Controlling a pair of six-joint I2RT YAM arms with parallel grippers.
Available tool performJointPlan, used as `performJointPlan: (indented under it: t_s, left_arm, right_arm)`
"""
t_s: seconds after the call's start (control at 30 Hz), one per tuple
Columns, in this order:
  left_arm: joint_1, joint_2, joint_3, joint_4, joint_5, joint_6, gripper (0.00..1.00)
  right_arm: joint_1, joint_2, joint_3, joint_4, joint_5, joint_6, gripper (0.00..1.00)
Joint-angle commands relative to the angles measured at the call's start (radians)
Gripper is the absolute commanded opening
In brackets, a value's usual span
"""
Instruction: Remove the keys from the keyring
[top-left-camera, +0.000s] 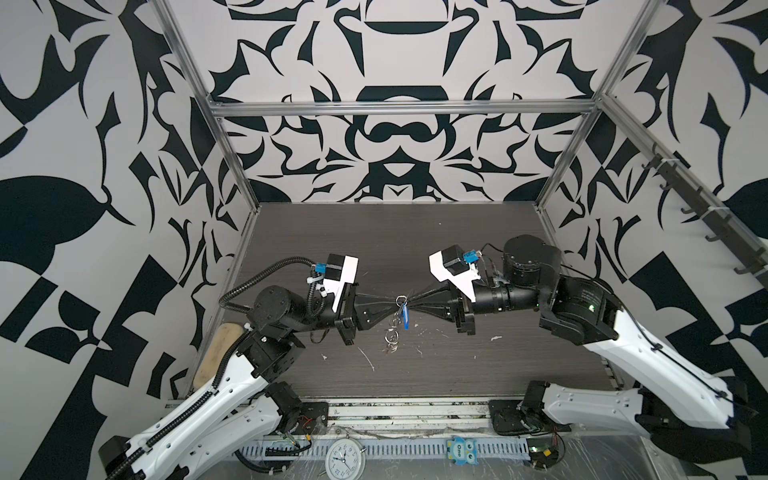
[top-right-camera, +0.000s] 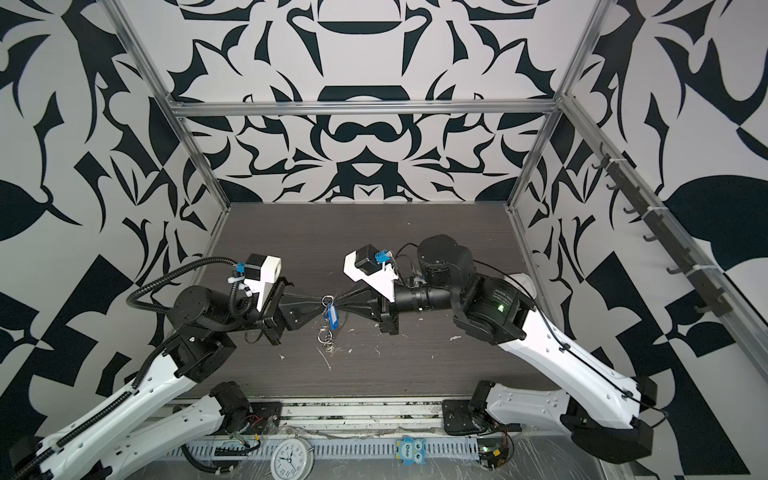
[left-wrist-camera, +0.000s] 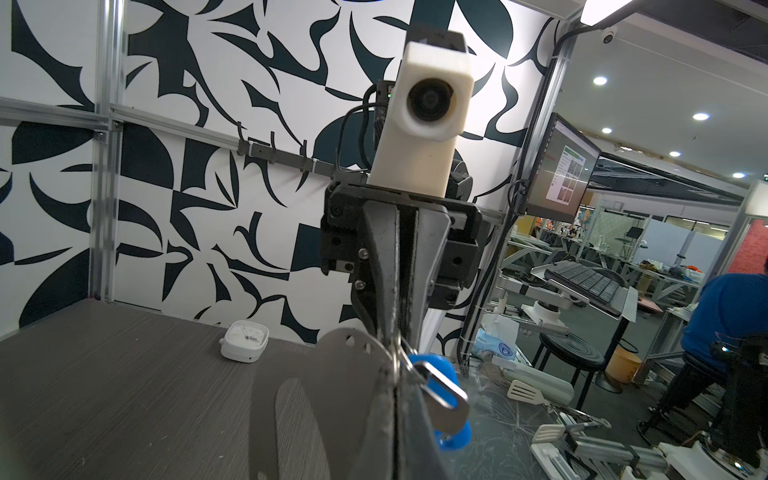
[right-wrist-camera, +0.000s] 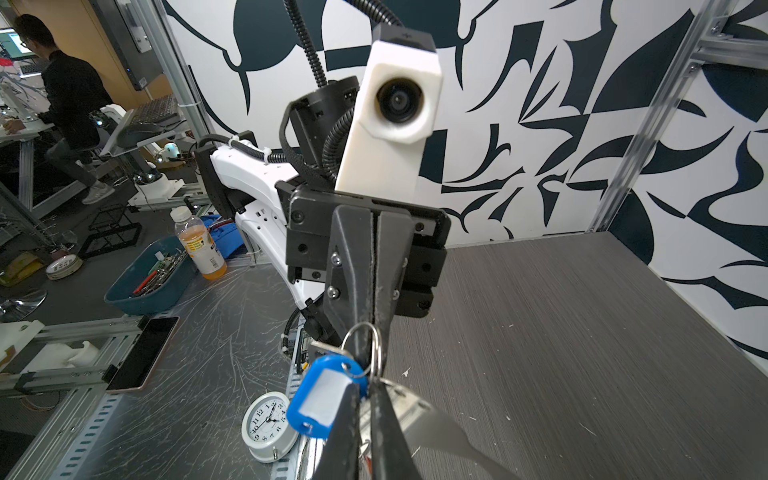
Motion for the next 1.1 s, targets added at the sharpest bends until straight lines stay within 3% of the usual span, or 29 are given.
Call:
performJointPlan:
  t_s: [0.0, 1.07]
  left_arm:
    - [-0.002, -0.004, -0.012, 0.026, 0.008, -0.004, 0.0]
    - [-0.002, -0.015, -0.005, 0.008, 0.003, 0.011, 0.0]
  right_arm:
    - [0.004, -0.025, 0.035, 0.069, 0.001, 0.012, 0.11]
    - [0.004, -0.007, 0.019, 0.083, -0.016, 0.039, 0.11]
